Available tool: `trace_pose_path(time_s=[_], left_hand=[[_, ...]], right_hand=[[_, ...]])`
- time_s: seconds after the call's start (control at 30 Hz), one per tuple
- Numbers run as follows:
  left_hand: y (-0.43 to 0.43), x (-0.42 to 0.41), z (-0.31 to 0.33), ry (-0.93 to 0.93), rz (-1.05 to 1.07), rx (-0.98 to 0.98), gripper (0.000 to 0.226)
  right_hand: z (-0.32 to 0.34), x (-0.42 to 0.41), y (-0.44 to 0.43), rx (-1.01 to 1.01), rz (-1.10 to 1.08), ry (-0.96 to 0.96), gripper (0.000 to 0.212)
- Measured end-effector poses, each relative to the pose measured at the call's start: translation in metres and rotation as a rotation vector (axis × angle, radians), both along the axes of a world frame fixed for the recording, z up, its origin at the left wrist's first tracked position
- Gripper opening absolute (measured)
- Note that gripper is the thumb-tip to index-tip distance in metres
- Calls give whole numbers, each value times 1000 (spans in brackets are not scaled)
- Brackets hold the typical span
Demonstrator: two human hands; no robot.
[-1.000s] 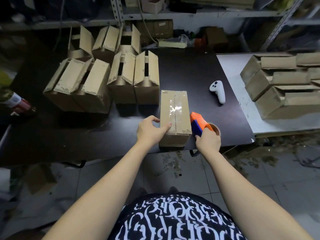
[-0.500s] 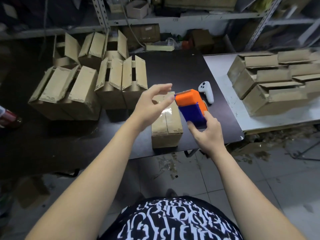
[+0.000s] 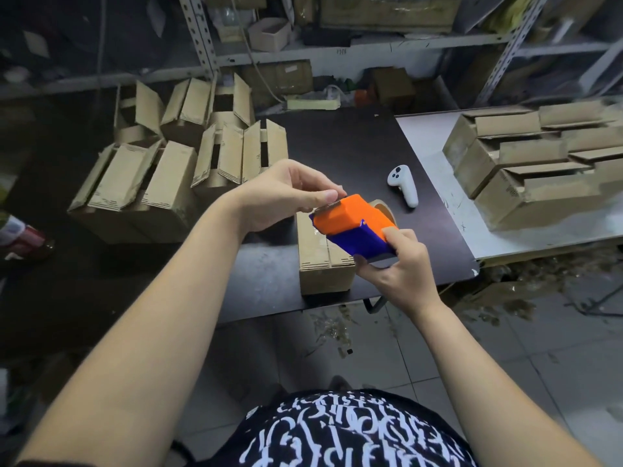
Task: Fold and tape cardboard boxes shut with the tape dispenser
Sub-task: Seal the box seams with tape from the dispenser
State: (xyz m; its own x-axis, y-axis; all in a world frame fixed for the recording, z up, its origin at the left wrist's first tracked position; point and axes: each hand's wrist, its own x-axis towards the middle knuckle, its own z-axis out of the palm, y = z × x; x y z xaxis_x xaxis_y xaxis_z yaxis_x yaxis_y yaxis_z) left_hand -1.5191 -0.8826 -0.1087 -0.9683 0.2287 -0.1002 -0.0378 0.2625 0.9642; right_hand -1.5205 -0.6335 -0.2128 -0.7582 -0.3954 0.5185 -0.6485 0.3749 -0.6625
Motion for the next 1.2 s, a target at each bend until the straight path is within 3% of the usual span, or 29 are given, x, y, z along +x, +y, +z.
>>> trace_pose_path(time_s=[0.07, 0.17, 0.33, 0.5, 0.7, 0.87, 1.0, 1.2], left_hand=[[-2, 3, 0, 38, 11, -29, 11], [-1, 7, -1, 69, 37, -78, 17], [0, 12, -4, -64, 80, 119, 41], [2, 14, -10, 11, 129, -35, 13], [25, 16, -15, 98, 250, -179, 11], [16, 9, -2, 301, 474, -84, 7], [10, 13, 8, 377, 395, -272, 5], [9, 8, 12, 396, 509, -265, 6]], right_hand=[[-1, 0, -1, 23, 9, 2, 26], [-1, 2, -6, 36, 26, 5, 26], [0, 5, -9, 25, 25, 37, 27], [-3, 9, -12, 36, -43, 54, 35], [-26, 5, -11, 45, -144, 55, 51], [-45, 1, 15, 151, -215, -80, 47], [-70, 7, 42, 215, -216, -199, 48], [-57, 8, 33, 153, -176, -296, 38]])
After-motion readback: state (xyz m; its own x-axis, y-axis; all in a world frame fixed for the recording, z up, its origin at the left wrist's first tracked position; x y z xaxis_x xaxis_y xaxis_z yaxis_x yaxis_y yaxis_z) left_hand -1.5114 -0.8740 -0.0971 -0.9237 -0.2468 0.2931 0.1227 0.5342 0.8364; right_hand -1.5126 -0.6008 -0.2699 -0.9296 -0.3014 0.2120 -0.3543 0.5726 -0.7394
